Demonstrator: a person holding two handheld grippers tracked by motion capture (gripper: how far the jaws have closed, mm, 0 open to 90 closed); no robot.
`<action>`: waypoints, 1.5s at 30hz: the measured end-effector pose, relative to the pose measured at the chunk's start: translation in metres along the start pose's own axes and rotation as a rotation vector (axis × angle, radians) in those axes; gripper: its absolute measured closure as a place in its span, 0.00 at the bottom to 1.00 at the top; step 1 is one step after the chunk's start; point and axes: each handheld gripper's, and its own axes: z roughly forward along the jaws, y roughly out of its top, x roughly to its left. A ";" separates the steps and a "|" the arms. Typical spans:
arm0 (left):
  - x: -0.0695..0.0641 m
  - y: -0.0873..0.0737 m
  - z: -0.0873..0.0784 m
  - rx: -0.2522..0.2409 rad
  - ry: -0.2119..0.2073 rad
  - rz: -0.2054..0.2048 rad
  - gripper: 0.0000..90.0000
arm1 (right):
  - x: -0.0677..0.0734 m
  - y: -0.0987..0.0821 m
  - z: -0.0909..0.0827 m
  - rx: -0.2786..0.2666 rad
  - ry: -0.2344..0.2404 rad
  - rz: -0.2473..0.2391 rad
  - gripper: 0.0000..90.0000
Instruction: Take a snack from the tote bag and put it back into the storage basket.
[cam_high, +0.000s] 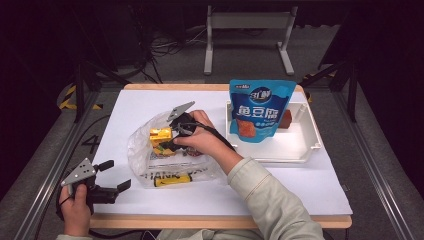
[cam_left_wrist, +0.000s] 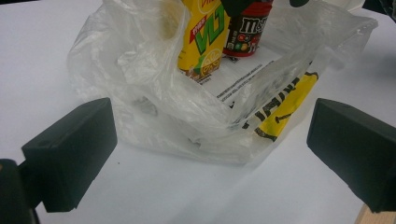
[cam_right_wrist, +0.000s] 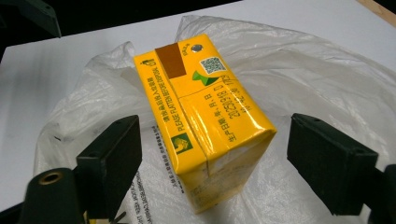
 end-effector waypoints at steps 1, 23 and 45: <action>0.000 0.000 0.000 0.000 0.001 -0.001 0.03 | 0.000 0.000 0.001 0.003 0.000 -0.002 0.21; 0.001 -0.002 -0.001 0.007 -0.003 -0.009 0.03 | 0.003 0.011 0.024 0.057 0.005 -0.043 0.21; 0.002 -0.002 0.002 0.011 -0.007 -0.008 0.03 | 0.010 0.013 0.022 0.130 0.000 -0.106 0.54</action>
